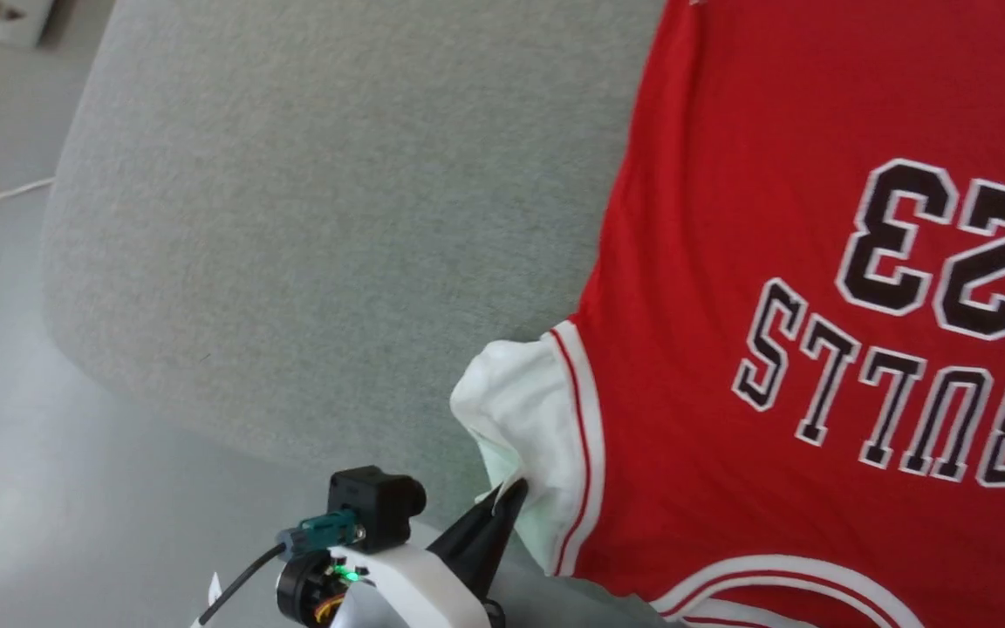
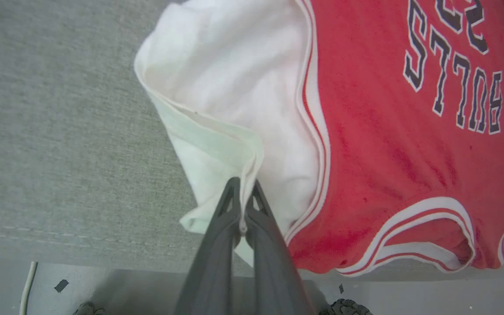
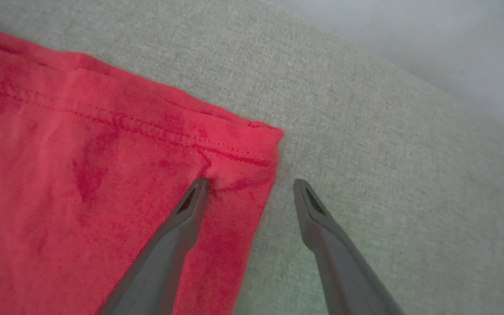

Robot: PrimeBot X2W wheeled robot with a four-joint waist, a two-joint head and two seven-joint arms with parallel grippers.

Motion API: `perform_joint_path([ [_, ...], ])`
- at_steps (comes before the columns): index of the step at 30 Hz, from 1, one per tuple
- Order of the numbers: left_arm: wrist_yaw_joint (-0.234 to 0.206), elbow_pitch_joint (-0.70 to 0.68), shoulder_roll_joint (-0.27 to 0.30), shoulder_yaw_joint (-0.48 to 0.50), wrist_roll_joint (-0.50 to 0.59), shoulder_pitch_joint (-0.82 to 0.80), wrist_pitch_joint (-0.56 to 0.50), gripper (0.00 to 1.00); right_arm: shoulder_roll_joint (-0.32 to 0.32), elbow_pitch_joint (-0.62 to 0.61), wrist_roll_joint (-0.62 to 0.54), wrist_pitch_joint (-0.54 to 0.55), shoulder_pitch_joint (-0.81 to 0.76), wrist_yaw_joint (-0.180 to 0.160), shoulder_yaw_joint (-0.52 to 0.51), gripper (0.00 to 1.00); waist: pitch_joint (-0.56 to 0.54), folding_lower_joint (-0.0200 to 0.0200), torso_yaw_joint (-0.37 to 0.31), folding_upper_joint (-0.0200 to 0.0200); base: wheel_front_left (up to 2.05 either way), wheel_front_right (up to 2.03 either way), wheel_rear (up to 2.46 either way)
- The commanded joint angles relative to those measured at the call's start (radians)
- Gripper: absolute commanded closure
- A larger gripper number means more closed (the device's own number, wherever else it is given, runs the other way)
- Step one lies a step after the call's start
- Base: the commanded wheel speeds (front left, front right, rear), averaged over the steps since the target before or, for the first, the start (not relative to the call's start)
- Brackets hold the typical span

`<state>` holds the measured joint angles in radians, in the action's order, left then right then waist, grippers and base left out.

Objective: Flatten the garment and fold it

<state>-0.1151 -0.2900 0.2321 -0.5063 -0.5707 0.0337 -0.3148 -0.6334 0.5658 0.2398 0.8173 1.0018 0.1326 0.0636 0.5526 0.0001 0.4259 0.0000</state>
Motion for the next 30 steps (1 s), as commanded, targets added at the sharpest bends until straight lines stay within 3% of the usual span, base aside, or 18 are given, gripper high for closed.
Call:
perform_joint_path([
  [1, 0.01, 0.007, -0.006, -0.004, 0.004, -0.017, 0.01, 1.0, -0.004, 0.027, -0.021, 0.011, 0.019, -0.002, 0.009, 0.0, 0.063, -0.0001, 0.064, 0.0, 0.0, 0.0, 0.0],
  [5, 0.01, 0.016, -0.009, 0.001, 0.001, -0.022, 0.018, 1.0, -0.009, 0.065, -0.015, 0.035, 0.014, -0.002, 0.032, 0.0, 0.061, -0.0001, 0.066, 0.0, 0.0, 0.0, 0.0],
  [6, 0.01, 0.02, -0.008, 0.002, 0.001, -0.023, 0.02, 1.0, -0.016, 0.076, -0.018, 0.046, 0.007, -0.002, 0.044, 1.0, 0.058, -0.0001, 0.064, 0.0, 0.0, 0.0, 0.0],
  [10, 0.005, 0.027, -0.003, 0.01, 0.003, -0.024, 0.026, 1.0, -0.037, 0.108, -0.01, 0.072, -0.023, -0.002, 0.066, 1.0, 0.037, -0.0001, 0.048, 0.0, 0.0, 0.0, 0.0],
  [15, -0.002, 0.035, 0.012, 0.022, 0.009, -0.025, 0.026, 1.0, -0.026, 0.125, 0.001, 0.022, -0.055, -0.002, 0.069, 1.0, -0.017, -0.0001, 0.003, 0.0, 0.0, 0.0, 0.0],
  [23, -0.037, 0.042, 0.057, 0.071, 0.007, 0.005, 0.016, 1.0, 0.007, 0.137, 0.059, -0.08, -0.18, -0.002, 0.096, 1.0, -0.191, -0.0001, -0.134, 0.0, 0.0, 0.0, 0.0],
  [30, -0.06, 0.046, 0.099, 0.124, -0.013, 0.042, 0.01, 1.0, -0.015, 0.021, 0.177, -0.109, -0.385, -0.002, 0.109, 1.0, -0.319, -0.0001, -0.256, 0.0, 0.0, 0.0, 0.0],
])
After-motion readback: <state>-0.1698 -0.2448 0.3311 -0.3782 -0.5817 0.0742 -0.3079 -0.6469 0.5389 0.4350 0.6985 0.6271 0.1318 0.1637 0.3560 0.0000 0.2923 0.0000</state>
